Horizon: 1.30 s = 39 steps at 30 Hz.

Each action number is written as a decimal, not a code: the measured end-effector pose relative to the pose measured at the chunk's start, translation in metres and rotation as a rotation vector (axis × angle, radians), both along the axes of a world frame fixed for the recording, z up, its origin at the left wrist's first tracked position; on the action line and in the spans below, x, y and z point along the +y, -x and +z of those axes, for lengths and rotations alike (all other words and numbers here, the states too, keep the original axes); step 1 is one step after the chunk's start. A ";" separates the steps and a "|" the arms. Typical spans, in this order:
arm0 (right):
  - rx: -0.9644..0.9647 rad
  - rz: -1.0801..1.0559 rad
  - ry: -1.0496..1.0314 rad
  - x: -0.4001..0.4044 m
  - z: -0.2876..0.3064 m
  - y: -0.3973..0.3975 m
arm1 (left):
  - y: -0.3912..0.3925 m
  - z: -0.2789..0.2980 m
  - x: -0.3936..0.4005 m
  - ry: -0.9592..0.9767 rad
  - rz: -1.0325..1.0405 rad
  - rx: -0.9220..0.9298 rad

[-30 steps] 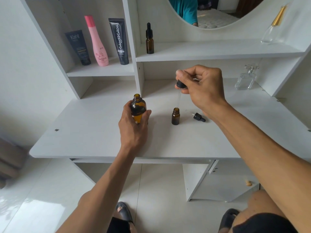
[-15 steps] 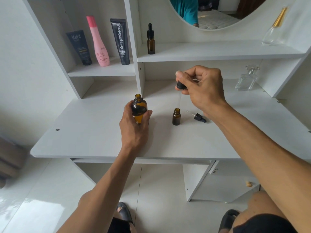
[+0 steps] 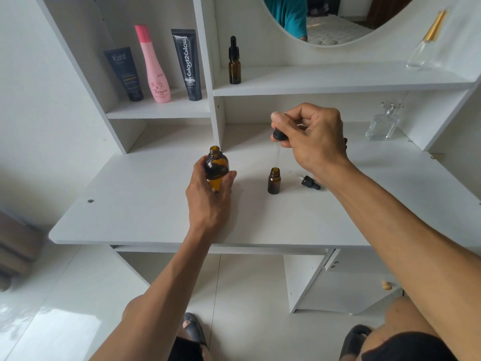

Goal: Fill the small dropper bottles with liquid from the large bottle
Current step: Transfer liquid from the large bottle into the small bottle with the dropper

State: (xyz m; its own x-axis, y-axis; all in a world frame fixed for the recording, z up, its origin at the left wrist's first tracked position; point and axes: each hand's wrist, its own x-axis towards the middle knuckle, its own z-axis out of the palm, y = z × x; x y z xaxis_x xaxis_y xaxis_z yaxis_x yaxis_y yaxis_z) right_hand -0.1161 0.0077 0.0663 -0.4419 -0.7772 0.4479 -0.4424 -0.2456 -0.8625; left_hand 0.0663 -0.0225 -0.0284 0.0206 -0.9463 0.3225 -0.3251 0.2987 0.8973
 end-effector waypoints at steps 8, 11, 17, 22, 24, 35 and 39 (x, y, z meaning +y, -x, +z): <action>0.033 -0.008 0.000 0.001 0.002 -0.001 | 0.000 0.000 0.000 -0.001 0.005 -0.001; 0.020 -0.005 0.006 0.002 0.004 -0.001 | 0.000 0.000 0.000 0.002 0.001 0.004; 0.029 -0.010 0.000 0.002 0.004 0.001 | 0.000 -0.001 0.000 -0.005 0.000 0.001; 0.026 -0.011 -0.004 0.003 0.003 -0.001 | 0.000 -0.001 0.000 -0.002 0.001 0.001; 0.024 -0.007 -0.004 0.004 0.004 -0.001 | -0.001 -0.001 0.000 -0.002 0.002 0.003; -0.130 0.103 0.133 -0.003 0.041 -0.025 | -0.001 0.000 -0.001 -0.022 -0.011 0.020; -0.161 0.178 0.170 -0.018 0.052 -0.053 | 0.000 0.000 0.000 -0.021 -0.010 0.033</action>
State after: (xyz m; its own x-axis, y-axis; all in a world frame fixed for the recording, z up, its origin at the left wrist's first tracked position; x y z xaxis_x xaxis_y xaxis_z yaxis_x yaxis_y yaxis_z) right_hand -0.0632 -0.0099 0.1186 -0.3811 -0.7686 0.5138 -0.2400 -0.4544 -0.8579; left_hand 0.0667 -0.0228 -0.0286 0.0210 -0.9530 0.3021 -0.2924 0.2831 0.9134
